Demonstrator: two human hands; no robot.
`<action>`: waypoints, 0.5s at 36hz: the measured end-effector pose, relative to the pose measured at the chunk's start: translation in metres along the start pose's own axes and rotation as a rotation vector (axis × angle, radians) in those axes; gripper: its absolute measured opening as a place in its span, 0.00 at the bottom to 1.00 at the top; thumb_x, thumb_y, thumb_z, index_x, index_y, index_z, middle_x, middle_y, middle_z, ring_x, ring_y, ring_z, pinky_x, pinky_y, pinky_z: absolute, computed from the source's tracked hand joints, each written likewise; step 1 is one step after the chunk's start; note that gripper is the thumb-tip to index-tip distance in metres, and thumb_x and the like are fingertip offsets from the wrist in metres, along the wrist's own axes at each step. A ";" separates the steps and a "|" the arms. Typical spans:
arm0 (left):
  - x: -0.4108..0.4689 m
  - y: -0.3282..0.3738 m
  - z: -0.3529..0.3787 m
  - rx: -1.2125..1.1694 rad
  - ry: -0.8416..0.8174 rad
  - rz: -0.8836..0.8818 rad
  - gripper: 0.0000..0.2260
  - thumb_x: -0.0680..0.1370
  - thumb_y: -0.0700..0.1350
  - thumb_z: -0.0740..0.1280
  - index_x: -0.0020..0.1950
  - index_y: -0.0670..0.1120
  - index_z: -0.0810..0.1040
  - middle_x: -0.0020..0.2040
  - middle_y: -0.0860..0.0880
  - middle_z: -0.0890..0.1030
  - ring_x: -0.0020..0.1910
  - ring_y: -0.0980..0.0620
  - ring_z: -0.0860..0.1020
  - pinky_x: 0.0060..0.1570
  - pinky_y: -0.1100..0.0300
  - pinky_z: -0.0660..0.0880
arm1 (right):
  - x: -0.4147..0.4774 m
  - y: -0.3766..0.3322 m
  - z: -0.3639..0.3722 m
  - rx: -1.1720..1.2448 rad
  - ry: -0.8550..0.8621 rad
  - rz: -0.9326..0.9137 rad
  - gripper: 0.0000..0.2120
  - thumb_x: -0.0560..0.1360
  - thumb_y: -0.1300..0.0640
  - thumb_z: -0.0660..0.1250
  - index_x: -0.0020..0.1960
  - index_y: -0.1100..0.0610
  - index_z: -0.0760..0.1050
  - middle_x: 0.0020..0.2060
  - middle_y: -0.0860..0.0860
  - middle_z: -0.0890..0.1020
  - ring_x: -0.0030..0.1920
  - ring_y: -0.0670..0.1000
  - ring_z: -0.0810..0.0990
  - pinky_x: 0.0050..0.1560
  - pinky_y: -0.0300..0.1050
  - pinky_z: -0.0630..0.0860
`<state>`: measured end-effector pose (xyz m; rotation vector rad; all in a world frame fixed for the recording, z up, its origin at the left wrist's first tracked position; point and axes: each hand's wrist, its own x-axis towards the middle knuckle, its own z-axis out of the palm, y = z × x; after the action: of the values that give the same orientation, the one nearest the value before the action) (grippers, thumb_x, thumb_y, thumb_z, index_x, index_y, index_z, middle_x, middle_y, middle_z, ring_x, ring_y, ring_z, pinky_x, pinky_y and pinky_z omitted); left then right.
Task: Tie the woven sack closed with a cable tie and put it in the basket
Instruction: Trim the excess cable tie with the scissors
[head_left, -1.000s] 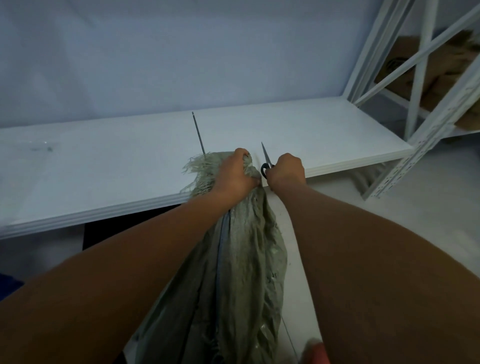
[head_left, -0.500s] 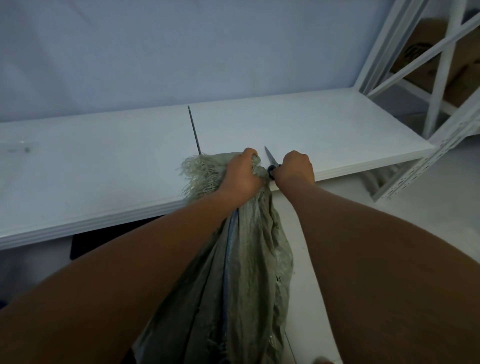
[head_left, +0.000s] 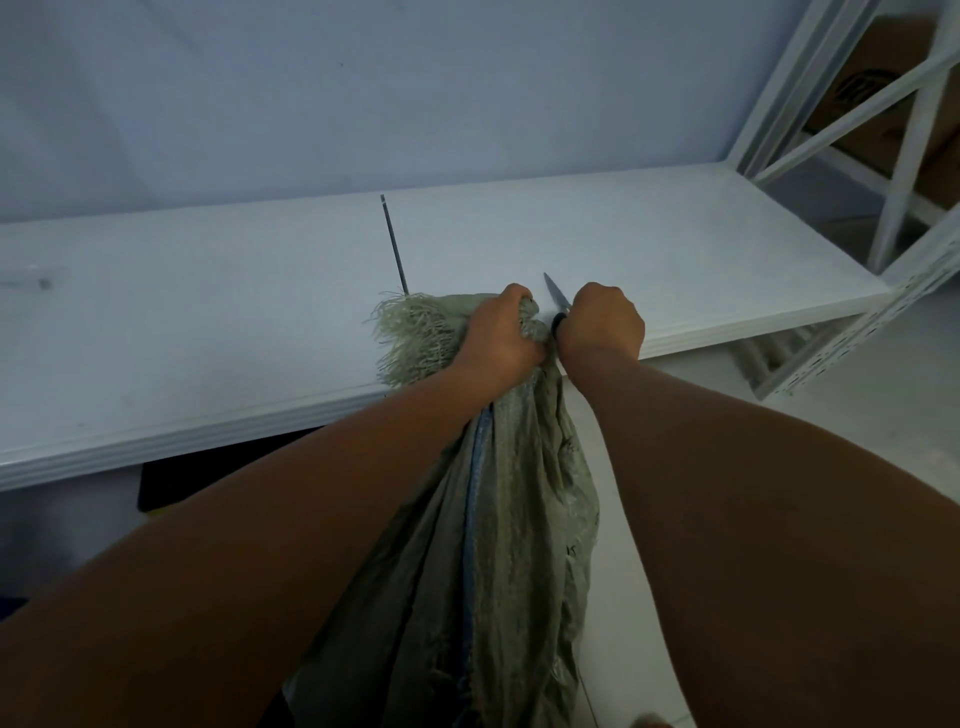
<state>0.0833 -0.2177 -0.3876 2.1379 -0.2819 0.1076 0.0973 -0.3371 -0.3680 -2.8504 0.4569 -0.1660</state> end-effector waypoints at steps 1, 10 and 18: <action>0.000 0.001 -0.001 0.000 -0.004 -0.006 0.18 0.69 0.36 0.73 0.58 0.39 0.74 0.51 0.45 0.80 0.46 0.52 0.76 0.43 0.60 0.73 | -0.001 -0.001 0.001 0.002 -0.006 0.001 0.06 0.80 0.60 0.65 0.54 0.60 0.79 0.52 0.56 0.83 0.52 0.56 0.83 0.42 0.44 0.72; -0.004 0.006 -0.010 0.026 -0.051 -0.048 0.21 0.69 0.37 0.74 0.59 0.40 0.73 0.51 0.46 0.79 0.46 0.52 0.75 0.38 0.61 0.71 | -0.008 -0.007 -0.002 -0.002 -0.029 -0.063 0.06 0.79 0.64 0.64 0.54 0.61 0.77 0.53 0.57 0.82 0.52 0.57 0.82 0.43 0.46 0.71; -0.015 0.011 -0.026 0.105 -0.090 -0.032 0.32 0.69 0.38 0.75 0.71 0.44 0.68 0.62 0.45 0.77 0.59 0.47 0.76 0.52 0.62 0.69 | -0.024 -0.030 -0.020 0.051 -0.029 -0.105 0.08 0.79 0.63 0.63 0.55 0.60 0.78 0.52 0.56 0.83 0.50 0.57 0.83 0.43 0.46 0.76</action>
<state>0.0671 -0.1996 -0.3668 2.2542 -0.3005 0.0071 0.0802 -0.3064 -0.3428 -2.8237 0.2925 -0.1535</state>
